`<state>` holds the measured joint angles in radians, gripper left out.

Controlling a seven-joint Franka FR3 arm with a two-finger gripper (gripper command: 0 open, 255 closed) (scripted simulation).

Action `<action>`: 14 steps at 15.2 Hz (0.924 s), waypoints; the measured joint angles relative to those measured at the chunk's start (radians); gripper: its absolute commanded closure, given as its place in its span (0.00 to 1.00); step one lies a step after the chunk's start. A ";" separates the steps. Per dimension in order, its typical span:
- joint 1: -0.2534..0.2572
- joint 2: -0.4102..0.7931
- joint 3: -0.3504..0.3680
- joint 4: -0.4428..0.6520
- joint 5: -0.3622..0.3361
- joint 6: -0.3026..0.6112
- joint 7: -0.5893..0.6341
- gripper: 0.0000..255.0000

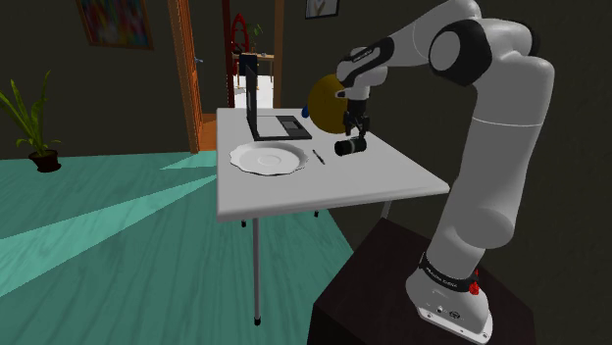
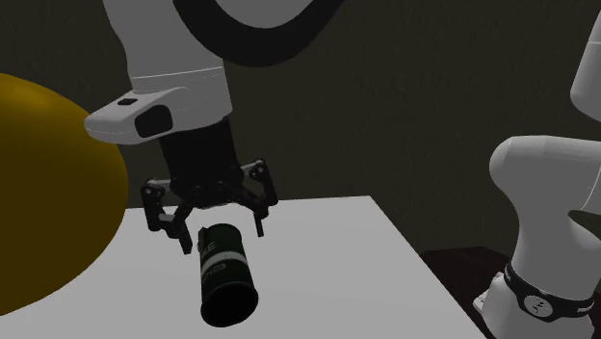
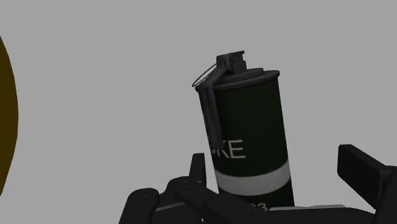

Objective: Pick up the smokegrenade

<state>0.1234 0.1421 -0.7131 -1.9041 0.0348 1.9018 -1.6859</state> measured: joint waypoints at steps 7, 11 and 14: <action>-0.013 0.057 0.009 -0.035 0.039 0.078 -0.037 0.00; -0.015 0.060 0.009 -0.038 0.042 0.085 -0.040 1.00; -0.014 0.060 0.009 -0.039 0.041 0.086 -0.040 1.00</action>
<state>0.1091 0.2017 -0.7042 -1.9426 0.0763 1.9878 -1.7256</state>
